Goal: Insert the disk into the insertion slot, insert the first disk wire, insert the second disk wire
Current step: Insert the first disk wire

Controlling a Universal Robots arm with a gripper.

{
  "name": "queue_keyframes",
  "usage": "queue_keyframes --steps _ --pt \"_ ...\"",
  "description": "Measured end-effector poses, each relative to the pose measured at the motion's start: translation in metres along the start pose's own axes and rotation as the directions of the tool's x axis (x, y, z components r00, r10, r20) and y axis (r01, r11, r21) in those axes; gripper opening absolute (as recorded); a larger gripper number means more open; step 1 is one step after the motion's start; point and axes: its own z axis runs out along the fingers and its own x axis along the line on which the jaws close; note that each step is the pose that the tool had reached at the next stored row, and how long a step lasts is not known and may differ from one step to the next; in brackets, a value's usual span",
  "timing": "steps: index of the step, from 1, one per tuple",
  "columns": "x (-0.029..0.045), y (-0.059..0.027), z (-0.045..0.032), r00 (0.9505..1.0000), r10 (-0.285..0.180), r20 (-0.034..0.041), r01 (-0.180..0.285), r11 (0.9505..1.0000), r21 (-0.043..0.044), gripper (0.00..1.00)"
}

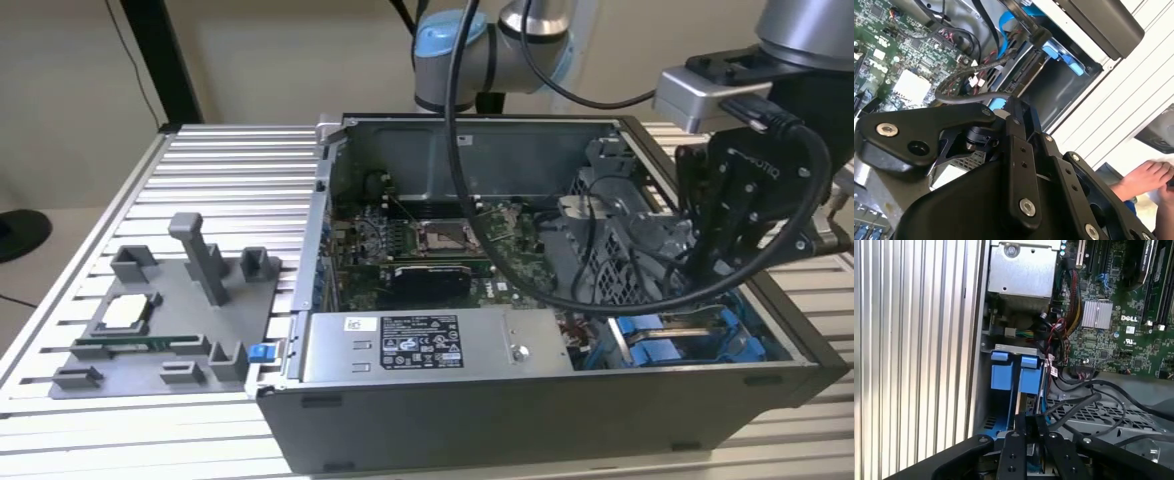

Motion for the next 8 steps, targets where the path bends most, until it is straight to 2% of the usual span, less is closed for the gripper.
queue_keyframes --steps 8 --pt "0.0044 -0.0084 0.0019 1.0 0.0 0.0005 0.0 1.0 -0.0044 0.0"
